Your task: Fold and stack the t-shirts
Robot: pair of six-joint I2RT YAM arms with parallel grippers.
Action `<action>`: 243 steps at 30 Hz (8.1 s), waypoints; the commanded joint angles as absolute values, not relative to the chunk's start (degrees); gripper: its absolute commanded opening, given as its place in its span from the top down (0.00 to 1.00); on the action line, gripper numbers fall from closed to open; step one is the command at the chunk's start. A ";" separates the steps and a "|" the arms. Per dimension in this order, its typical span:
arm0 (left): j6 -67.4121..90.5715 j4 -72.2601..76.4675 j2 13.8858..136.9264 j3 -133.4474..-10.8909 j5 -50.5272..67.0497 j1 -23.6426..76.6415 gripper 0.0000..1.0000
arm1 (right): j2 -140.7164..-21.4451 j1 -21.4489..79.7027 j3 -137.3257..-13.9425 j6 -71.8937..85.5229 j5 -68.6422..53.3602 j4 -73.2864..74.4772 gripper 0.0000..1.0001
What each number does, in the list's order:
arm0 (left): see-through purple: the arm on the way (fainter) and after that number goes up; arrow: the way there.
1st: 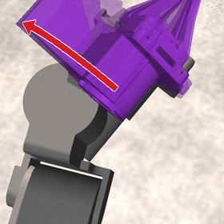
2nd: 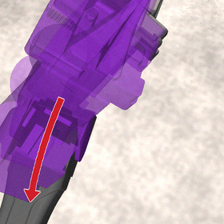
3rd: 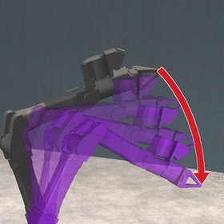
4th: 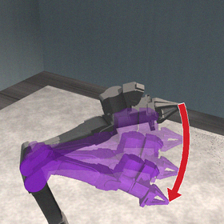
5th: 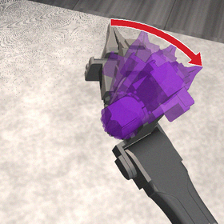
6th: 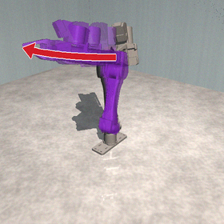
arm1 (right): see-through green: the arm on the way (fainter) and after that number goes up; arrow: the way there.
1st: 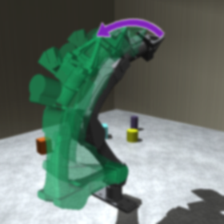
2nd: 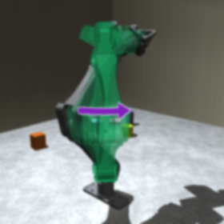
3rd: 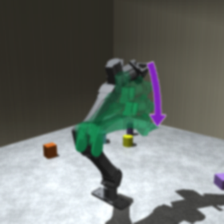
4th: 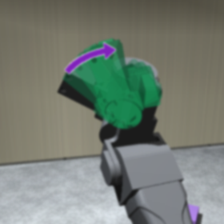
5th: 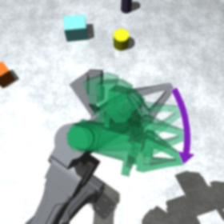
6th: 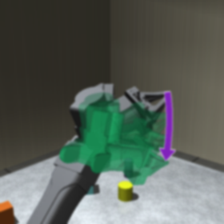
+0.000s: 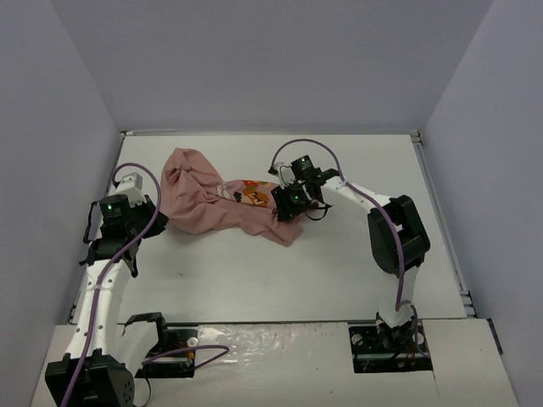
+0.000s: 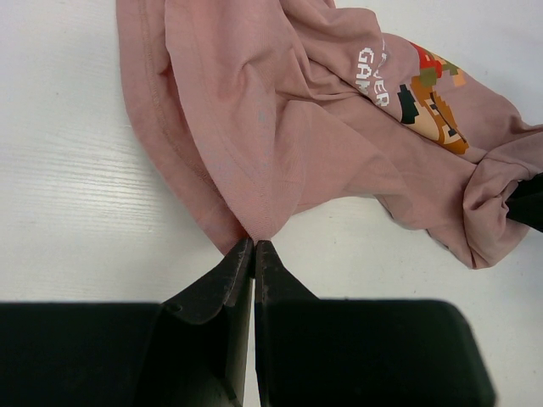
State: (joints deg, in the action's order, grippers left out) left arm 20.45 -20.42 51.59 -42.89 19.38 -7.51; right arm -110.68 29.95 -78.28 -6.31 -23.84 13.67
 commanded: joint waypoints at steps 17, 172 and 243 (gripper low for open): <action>20.83 -17.80 51.09 -43.88 19.62 -7.21 1.00 | -113.66 30.41 -85.08 -6.86 -29.62 12.11 0.83; 21.35 -30.95 56.75 -125.64 8.17 -7.49 1.00 | -76.32 14.58 -141.23 4.67 14.39 33.97 1.00; 36.66 -32.09 48.80 -52.20 -5.10 3.97 0.41 | -71.35 21.56 -59.49 19.97 5.94 18.54 0.35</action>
State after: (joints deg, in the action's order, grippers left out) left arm 39.52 -37.81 42.36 -46.18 1.30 3.88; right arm -60.07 21.47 -48.71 32.29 2.88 21.41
